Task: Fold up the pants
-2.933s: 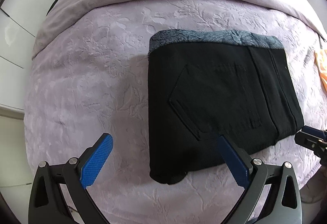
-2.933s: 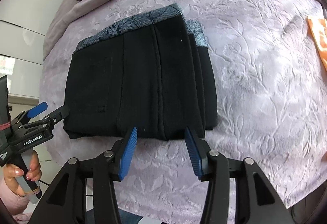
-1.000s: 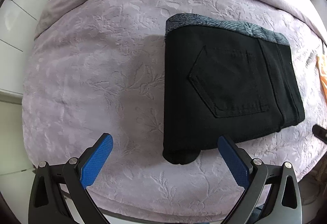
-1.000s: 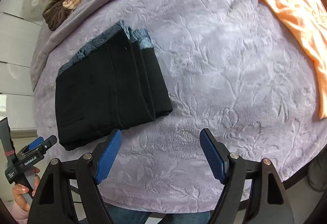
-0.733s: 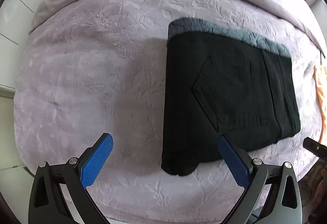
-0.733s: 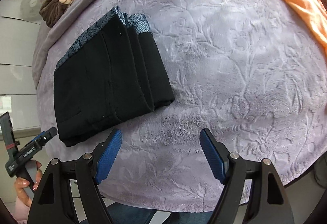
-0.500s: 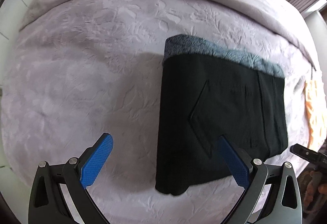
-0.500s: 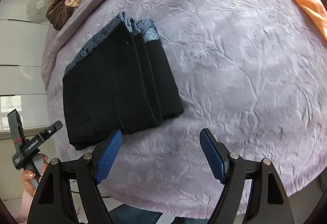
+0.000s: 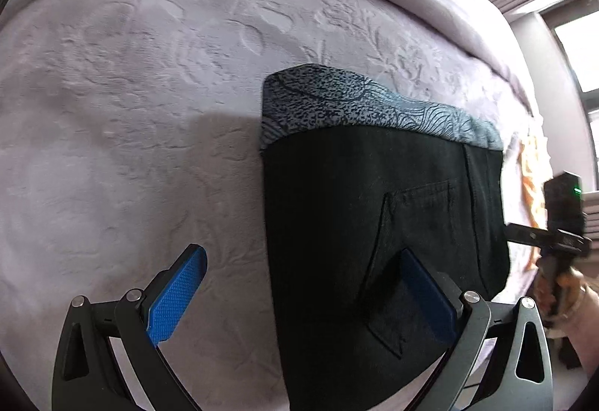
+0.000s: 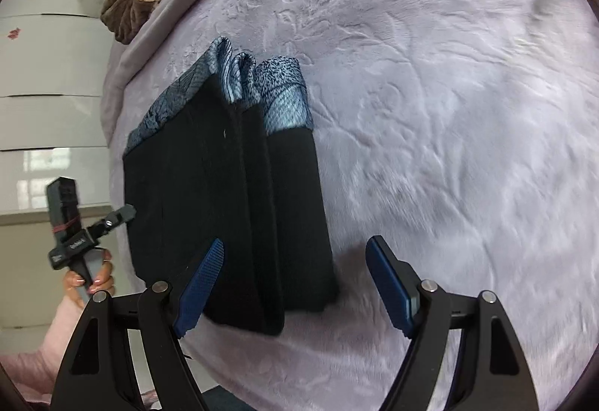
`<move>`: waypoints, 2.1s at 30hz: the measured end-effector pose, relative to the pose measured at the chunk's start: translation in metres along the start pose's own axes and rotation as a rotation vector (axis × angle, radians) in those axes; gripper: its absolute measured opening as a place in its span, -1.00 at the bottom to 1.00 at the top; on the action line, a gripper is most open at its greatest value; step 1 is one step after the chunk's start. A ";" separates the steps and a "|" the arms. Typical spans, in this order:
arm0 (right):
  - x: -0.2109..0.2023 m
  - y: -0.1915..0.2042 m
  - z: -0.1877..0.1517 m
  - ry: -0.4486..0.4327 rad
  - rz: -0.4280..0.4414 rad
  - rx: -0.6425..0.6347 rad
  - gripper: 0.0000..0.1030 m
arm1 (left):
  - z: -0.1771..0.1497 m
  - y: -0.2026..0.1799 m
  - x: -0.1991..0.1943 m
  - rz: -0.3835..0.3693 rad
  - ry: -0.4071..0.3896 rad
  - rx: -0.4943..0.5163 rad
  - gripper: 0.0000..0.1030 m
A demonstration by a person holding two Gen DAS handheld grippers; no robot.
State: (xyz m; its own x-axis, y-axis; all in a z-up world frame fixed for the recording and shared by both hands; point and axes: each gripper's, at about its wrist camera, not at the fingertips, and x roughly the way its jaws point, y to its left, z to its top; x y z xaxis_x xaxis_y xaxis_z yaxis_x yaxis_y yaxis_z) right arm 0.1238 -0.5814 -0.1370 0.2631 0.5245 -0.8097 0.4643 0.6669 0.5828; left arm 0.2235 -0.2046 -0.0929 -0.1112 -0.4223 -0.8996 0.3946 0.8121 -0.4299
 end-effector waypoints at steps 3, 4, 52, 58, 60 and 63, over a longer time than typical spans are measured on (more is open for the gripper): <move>0.014 -0.008 0.012 0.016 0.081 -0.002 0.58 | 0.003 0.000 0.010 -0.057 0.002 -0.005 1.00; 0.017 -0.009 0.015 0.017 0.109 -0.007 0.58 | 0.004 -0.001 0.015 -0.068 0.002 -0.003 1.00; -0.039 0.099 -0.078 -0.167 -0.175 -0.071 -0.45 | -0.082 -0.095 -0.037 0.266 -0.152 0.100 0.61; 0.010 0.108 -0.074 -0.103 -0.315 -0.170 -0.51 | -0.084 -0.094 0.000 0.397 -0.120 0.143 0.81; 0.009 0.106 -0.075 -0.107 -0.312 -0.162 -0.51 | -0.086 -0.092 -0.005 0.393 -0.111 0.138 0.81; 0.000 0.098 -0.079 -0.105 -0.324 -0.144 -0.43 | -0.089 -0.093 -0.011 0.415 -0.079 0.123 0.81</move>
State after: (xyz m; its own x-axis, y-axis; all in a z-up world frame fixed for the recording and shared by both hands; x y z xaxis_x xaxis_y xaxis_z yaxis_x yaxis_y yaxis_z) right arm 0.1021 -0.4747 -0.0746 0.2106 0.2217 -0.9521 0.4159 0.8611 0.2925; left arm 0.1068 -0.2393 -0.0494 0.1480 -0.1036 -0.9836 0.4977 0.8672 -0.0165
